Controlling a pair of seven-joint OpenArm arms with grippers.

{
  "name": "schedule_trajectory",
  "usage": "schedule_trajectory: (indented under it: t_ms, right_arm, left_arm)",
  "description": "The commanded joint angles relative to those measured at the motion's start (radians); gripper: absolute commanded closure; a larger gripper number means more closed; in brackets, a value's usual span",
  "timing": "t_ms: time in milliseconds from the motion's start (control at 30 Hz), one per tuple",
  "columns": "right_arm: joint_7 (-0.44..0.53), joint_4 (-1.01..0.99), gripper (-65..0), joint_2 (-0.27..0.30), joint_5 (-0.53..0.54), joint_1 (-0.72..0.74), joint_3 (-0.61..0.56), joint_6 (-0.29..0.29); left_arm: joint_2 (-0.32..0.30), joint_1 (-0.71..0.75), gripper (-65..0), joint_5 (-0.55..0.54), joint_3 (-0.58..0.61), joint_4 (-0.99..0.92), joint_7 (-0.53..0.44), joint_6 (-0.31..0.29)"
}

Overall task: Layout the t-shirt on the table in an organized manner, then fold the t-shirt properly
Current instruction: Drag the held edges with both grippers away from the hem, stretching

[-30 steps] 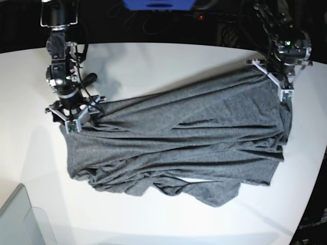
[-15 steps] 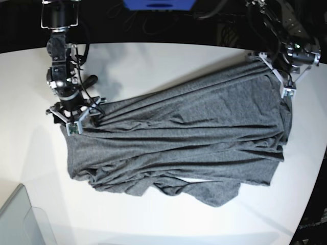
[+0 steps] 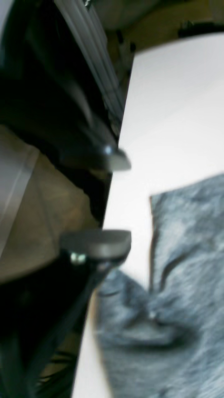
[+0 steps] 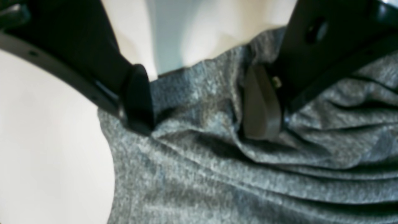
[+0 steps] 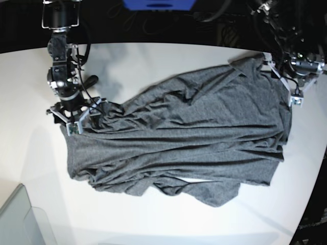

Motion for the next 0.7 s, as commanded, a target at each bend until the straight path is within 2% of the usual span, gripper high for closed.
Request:
schedule_trajectory:
  t_ms: [0, 100, 200, 300, 467, 567, 667]
  right_arm:
    - [-0.02, 0.006, -45.1, 0.013, -0.017, 0.009, 0.004, -0.013]
    - [-0.02, 0.009, -45.1, 0.016, -0.017, 0.004, 0.004, -0.013]
    - [-0.02, 0.009, -45.1, 0.016, -0.017, 0.001, 0.005, -0.013]
    - [-0.02, 0.011, -45.1, 0.015, -0.017, 0.001, 0.005, -0.013]
    - [-0.02, 0.005, -45.1, 0.013, -0.017, 0.004, 0.057, -0.013]
    - [-0.02, 0.006, -45.1, 0.016, -0.017, 0.007, 0.074, -0.013]
    - [-0.02, 0.006, -45.1, 0.024, -0.017, 0.01, 0.096, -0.013]
  left_arm:
    - [-0.015, -0.018, -42.2, 0.006, -0.018, 0.006, -0.002, 0.003]
    - [-0.029, -0.069, -49.0, 0.001, -0.091, -0.017, -0.002, 0.003]
    - [-0.035, -0.147, -48.5, 0.001, -0.125, -0.077, -0.004, 0.003]
    - [-0.029, -0.22, -48.5, 0.001, -0.108, -0.194, -0.025, 0.003]
    - [0.004, -0.239, -48.5, 0.026, -0.062, -0.438, -0.286, 0.003]
    - [0.004, -0.239, -48.6, 0.032, -0.061, -0.554, -0.398, 0.077]
    - [-0.01, -0.239, -48.8, 0.032, -0.058, -0.625, -0.466, 0.113]
